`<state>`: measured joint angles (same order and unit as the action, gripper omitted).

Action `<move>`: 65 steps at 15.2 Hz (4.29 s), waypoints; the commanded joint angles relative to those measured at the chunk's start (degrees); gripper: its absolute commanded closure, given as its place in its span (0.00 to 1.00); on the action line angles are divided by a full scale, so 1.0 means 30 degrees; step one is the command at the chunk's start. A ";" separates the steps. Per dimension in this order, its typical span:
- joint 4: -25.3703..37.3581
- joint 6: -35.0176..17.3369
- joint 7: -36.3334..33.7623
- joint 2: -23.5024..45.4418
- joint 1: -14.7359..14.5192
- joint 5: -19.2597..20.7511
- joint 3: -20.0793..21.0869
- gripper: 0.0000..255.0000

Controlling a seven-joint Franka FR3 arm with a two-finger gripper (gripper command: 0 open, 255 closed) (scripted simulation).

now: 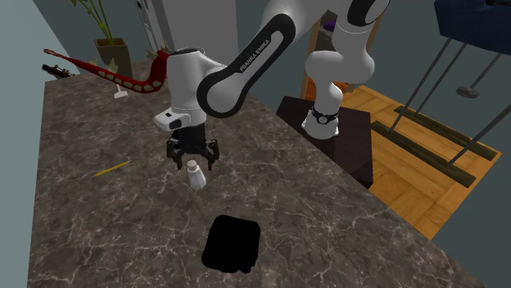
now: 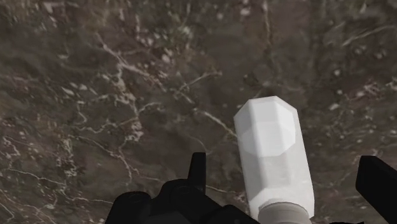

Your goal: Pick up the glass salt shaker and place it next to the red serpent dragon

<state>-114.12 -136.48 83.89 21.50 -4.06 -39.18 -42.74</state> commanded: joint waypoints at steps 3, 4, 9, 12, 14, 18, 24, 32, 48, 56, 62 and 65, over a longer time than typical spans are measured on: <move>0.0000 0.0000 0.0000 0.0000 0.0000 0.0000 0.0000 1.00; 0.0004 0.0005 -0.0001 -0.0002 0.0001 0.0003 -0.0002 1.00; -0.0002 0.0003 -0.0009 -0.0009 -0.0007 0.0010 -0.0005 1.00; 0.0095 0.0292 -0.0352 -0.0330 -0.0187 0.0442 -0.0243 1.00; 0.0205 0.0593 -0.0702 -0.0656 -0.0368 0.0882 -0.0475 1.00; 0.0482 0.1219 -0.1389 -0.1284 -0.0700 0.1737 -0.0900 1.00; 0.1038 0.2226 -0.2367 -0.2155 -0.1122 0.2938 -0.1431 1.00; 0.2047 0.3705 -0.3537 -0.3140 -0.1525 0.4318 -0.1936 1.00; 0.5027 0.7146 -0.5236 -0.4252 -0.1782 0.6024 -0.2419 1.00; 0.7045 0.9116 -0.5735 -0.4261 -0.1625 0.6263 -0.2533 1.00; 0.8835 1.0721 -0.5967 -0.3989 -0.1337 0.6150 -0.2602 1.00; 0.9835 1.1572 -0.6044 -0.3754 -0.1119 0.5994 -0.2633 1.00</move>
<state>-85.66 -102.64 65.89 9.96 -7.61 -21.02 -50.63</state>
